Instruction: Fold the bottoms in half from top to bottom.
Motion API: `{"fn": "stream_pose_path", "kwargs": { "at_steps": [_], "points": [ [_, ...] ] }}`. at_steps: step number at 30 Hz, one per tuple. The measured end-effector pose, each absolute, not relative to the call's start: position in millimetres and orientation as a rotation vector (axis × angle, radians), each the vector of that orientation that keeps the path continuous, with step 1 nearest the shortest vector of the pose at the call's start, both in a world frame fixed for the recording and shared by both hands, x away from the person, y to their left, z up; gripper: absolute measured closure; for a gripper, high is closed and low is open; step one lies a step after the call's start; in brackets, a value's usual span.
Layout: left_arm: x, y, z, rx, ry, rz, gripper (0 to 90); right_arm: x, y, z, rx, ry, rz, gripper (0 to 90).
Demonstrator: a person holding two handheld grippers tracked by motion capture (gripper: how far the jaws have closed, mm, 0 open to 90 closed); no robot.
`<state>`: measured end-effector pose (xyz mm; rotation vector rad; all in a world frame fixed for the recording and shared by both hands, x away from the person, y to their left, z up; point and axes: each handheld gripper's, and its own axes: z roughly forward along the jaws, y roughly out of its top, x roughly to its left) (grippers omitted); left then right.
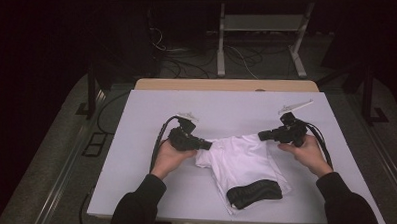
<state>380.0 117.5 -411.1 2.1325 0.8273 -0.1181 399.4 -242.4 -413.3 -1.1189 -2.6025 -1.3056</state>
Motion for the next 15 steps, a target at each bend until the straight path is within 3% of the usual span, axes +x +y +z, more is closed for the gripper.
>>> {"fn": "stream_pose_path", "kwargs": {
  "at_steps": [15],
  "points": [
    [405.8, 132.3, -399.8, 2.140, 0.857, -0.081, 82.1, 411.1, -228.5, -406.8, -1.184, -2.601, -1.327, 85.8]
  ]
}}
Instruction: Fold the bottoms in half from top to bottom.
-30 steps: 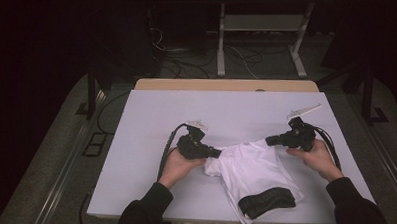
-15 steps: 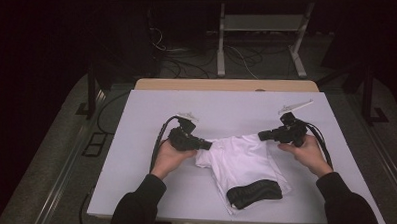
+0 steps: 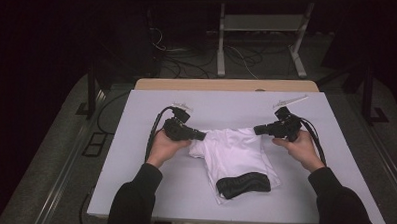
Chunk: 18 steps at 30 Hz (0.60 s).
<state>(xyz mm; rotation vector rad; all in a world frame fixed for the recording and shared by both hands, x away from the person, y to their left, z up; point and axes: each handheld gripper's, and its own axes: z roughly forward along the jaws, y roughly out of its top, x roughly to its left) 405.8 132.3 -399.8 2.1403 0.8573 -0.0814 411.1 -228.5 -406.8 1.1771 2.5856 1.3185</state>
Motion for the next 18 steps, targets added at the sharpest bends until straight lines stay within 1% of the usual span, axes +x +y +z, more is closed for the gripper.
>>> {"fn": "stream_pose_path", "kwargs": {
  "at_steps": [12, 18],
  "points": [
    [429.4, 132.3, -398.3, 2.153, 0.871, -0.055, 82.1, 421.6, -225.5, -406.7, 1.237, 2.525, 1.316, 85.8],
    [441.6, 132.1, -398.8, 2.132, 0.897, -0.024, 81.8, 429.1, -227.2, -407.3, 1.275, 2.505, 1.340, 85.8]
  ]
}}
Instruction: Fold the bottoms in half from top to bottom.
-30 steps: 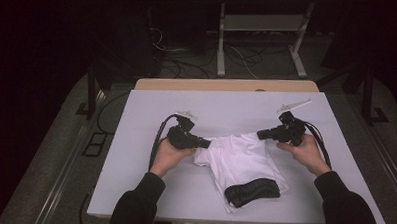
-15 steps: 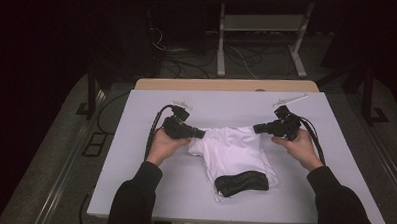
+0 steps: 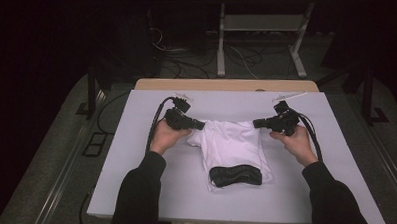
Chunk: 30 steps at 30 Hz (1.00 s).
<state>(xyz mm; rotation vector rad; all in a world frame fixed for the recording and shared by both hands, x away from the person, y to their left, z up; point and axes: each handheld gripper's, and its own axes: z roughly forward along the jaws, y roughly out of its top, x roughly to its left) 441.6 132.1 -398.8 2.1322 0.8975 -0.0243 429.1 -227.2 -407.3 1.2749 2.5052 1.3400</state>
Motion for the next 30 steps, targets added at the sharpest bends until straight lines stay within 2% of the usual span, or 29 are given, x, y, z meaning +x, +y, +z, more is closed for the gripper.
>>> {"fn": "stream_pose_path", "kwargs": {
  "at_steps": [12, 23, 30],
  "points": [
    [462.2, 128.5, -402.3, 2.123, 0.900, 0.004, 81.7, 443.1, -232.1, -416.5, 1.334, 2.442, 1.397, 85.8],
    [477.1, 127.8, -417.6, 2.048, 0.953, 0.094, 81.2, 457.3, -230.1, -419.6, 1.339, 2.388, 1.410, 85.8],
    [486.5, 127.1, -427.6, 1.980, 0.982, 0.085, 79.9, 463.8, -233.1, -427.3, 1.380, 2.347, 1.437, 85.0]
  ]
}}
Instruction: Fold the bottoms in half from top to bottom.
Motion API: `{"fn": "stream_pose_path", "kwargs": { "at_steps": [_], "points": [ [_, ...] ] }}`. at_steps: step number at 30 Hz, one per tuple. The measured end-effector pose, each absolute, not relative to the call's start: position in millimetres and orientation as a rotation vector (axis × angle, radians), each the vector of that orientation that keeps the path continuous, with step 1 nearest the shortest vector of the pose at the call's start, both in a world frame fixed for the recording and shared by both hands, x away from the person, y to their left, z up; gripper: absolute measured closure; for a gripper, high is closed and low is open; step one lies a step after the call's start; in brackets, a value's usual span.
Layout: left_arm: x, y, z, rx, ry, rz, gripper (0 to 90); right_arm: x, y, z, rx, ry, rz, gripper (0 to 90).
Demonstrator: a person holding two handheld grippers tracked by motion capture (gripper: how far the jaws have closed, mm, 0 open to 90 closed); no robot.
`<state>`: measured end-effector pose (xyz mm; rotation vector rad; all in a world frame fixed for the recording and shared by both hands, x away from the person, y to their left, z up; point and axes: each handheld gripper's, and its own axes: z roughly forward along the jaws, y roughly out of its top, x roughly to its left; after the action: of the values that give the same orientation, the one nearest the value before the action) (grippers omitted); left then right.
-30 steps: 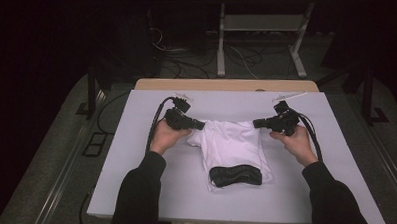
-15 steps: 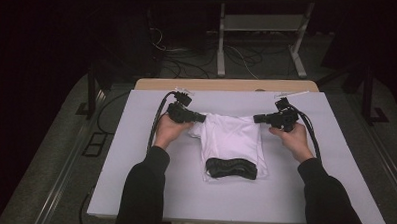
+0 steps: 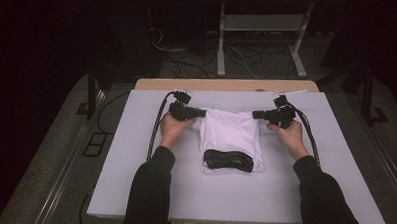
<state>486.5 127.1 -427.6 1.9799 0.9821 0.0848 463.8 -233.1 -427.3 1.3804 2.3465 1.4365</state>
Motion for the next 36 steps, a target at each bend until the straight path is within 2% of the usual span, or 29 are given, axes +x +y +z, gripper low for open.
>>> {"fn": "stream_pose_path", "kwargs": {
  "at_steps": [3, 5, 6, 9, 13, 15, 19, 21, 36],
  "points": [
    [486.8, 127.6, -428.5, 1.959, 1.001, 0.078, 72.1, 464.7, -234.4, -429.4, 1.397, 2.335, 1.458, 78.2],
    [485.4, 127.9, -427.1, 1.962, 1.009, 0.088, 57.9, 463.8, -234.0, -429.7, 1.387, 2.341, 1.451, 68.0],
    [483.3, 127.9, -425.8, 1.962, 1.006, 0.110, 54.4, 463.2, -233.9, -429.4, 1.381, 2.347, 1.447, 64.1],
    [477.3, 130.5, -422.0, 1.927, 1.009, 0.148, 36.6, 460.9, -234.7, -427.4, 1.356, 2.389, 1.477, 48.4],
    [471.5, 135.9, -416.5, 1.898, 0.983, 0.128, 22.8, 454.5, -235.3, -423.1, 1.325, 2.410, 1.487, 34.7],
    [469.3, 137.8, -413.9, 1.891, 0.977, 0.124, 16.4, 450.8, -235.0, -420.2, 1.315, 2.407, 1.468, 22.6],
    [463.3, 142.4, -407.3, 1.881, 0.974, 0.142, 3.6, 442.3, -237.2, -412.7, 1.284, 2.373, 1.456, 9.5],
    [461.2, 145.2, -406.1, 1.877, 0.978, 0.119, 0.0, 438.2, -239.8, -409.6, 1.275, 2.359, 1.474, 0.3],
    [431.5, 165.6, -393.5, 1.871, 0.949, 0.162, 0.0, 411.8, -261.3, -398.7, 1.267, 2.320, 1.445, 0.0]
  ]
}}
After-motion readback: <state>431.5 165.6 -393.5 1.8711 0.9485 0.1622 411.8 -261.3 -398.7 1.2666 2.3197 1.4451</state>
